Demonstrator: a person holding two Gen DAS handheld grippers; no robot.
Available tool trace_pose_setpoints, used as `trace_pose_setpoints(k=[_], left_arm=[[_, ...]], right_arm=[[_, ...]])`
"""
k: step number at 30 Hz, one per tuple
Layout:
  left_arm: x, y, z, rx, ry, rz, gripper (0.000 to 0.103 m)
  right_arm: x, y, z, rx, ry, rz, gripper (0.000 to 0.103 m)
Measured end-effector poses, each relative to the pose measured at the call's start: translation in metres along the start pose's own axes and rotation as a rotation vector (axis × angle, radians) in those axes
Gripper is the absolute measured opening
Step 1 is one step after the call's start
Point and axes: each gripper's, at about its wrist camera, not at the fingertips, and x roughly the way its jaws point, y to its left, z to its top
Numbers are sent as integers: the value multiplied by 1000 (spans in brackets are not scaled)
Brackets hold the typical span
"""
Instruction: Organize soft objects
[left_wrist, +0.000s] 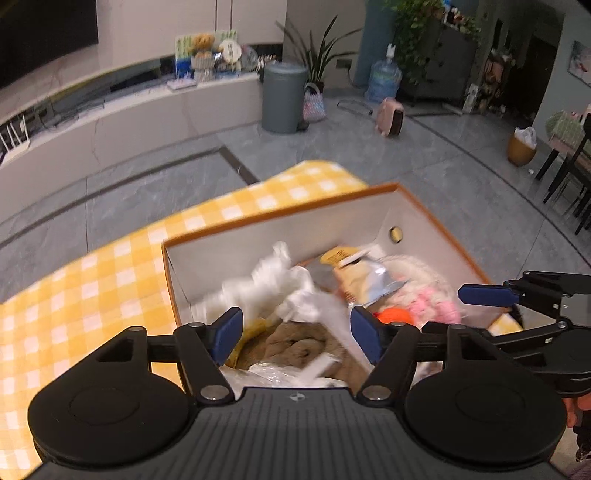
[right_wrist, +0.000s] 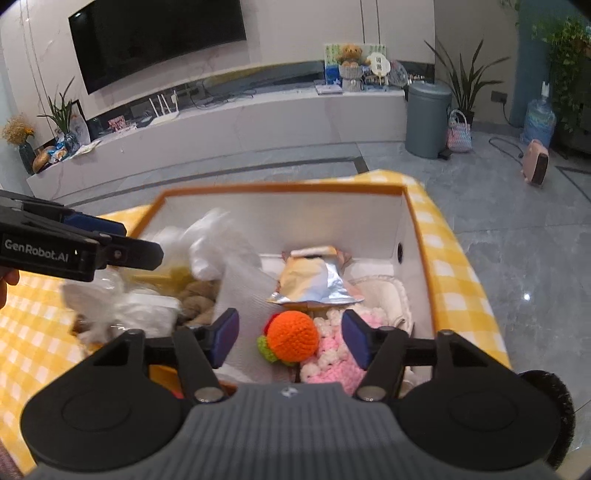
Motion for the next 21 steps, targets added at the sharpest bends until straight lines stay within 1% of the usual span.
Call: trace_pose_setpoints(k=[2,3,5,8,10,12,14,17,19,20,21], left_arm=[[-19,-7,2,4,-27,-1,80],[-31,-10,2,4,-43,-4,80],[-52,-15,1,-4,-76,-12,82],[-84,-23,-4,-18,-129,-31,85],[-104,-30,-9,-13,-161,-31,85],[-123,-38,-17,10,-201,-21,85],[-141,-49,-28,44,-254,2,85],[-167,-61,-49,91,-360,28,87],[-180,-67,-63,96,-413,50,89],[-185,-70,-69,91,-434,62,90],[-189,-72,-76,89,-455,73,93]], right_arm=[[-19,5,3,-7,-25,-4,74],[-30,8,4,-9,-42,-7,75],[-52,12,6,-4,-72,-14,81],[-87,20,5,8,-124,-10,85],[-108,27,2,2,-157,-11,86],[-132,36,-5,-13,-197,-16,88],[-153,45,-12,-21,-240,-24,93],[-184,55,-27,-30,-313,-29,98],[-199,62,-38,-28,-342,-34,98],[-205,65,-42,-26,-350,-45,101],[-209,69,-48,-26,-365,-65,100]])
